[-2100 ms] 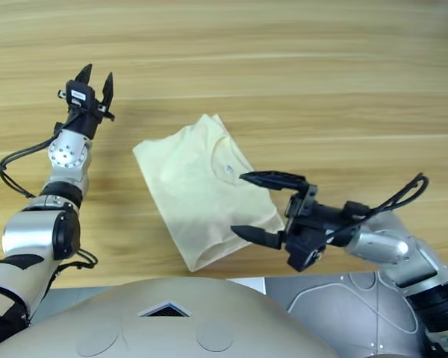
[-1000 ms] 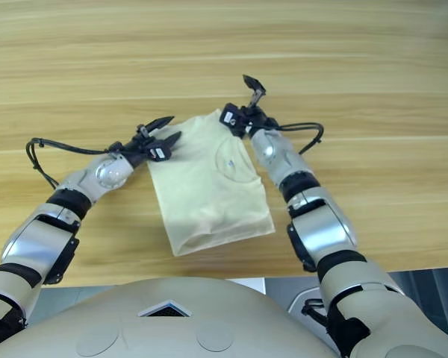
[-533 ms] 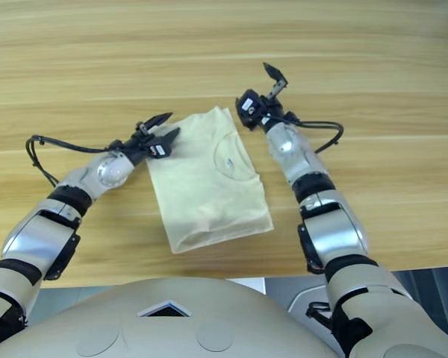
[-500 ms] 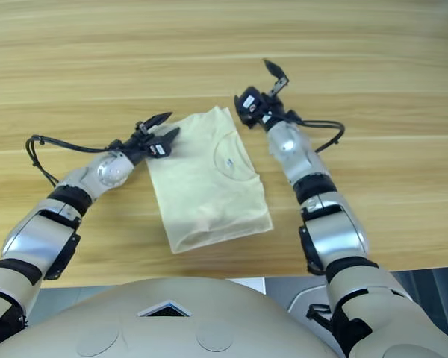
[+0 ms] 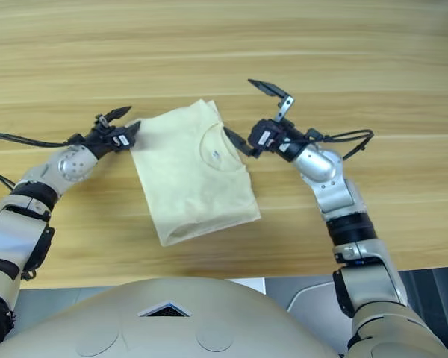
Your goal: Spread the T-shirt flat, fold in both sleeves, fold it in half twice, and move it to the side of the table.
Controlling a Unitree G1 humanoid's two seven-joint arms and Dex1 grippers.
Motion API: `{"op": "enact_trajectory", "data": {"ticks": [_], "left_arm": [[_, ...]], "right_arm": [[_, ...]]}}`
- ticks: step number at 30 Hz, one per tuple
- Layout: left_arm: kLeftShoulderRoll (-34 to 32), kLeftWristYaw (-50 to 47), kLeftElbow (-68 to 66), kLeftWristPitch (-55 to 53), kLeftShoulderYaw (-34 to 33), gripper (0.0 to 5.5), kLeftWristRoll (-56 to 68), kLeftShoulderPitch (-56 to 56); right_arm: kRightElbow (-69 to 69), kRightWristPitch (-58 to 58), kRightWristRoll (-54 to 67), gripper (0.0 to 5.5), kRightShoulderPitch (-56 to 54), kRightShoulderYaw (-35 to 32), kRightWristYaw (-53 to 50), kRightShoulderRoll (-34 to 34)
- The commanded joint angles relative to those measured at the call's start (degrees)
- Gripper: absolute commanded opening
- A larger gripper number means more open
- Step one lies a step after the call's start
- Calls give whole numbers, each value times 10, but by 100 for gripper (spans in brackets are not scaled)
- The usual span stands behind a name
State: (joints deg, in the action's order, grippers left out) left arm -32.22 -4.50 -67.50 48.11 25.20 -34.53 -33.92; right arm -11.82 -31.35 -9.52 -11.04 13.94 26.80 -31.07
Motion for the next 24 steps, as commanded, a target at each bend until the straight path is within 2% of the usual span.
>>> {"op": "enact_trajectory", "data": {"ticks": [1, 3, 6, 9, 13, 17, 24], "left_arm": [[-14, -7, 9, 40, -33, 213, 30, -31], [-11, 12, 24, 86, -73, 213, 89, -30], [3, 117, 64, 140, -126, 213, 233, -7], [11, 240, 131, 135, -153, 213, 378, 25], [9, 365, 230, 88, -177, 213, 512, 68], [15, 405, 273, 69, -194, 213, 525, 93], [18, 431, 342, 64, -184, 213, 466, 162]], "right_arm": [[7, -20, -25, 538, 19, 24, 33, -17], [10, -40, -47, 538, 41, 50, 60, -37], [-1, -75, -104, 538, 78, 92, 92, -80], [-7, -88, -143, 538, 104, 119, 107, -106], [71, -109, -62, 538, 142, 125, 134, -136], [127, -88, 31, 538, 138, 105, 138, -122], [120, -38, 55, 538, 102, 80, 122, -60]]}}
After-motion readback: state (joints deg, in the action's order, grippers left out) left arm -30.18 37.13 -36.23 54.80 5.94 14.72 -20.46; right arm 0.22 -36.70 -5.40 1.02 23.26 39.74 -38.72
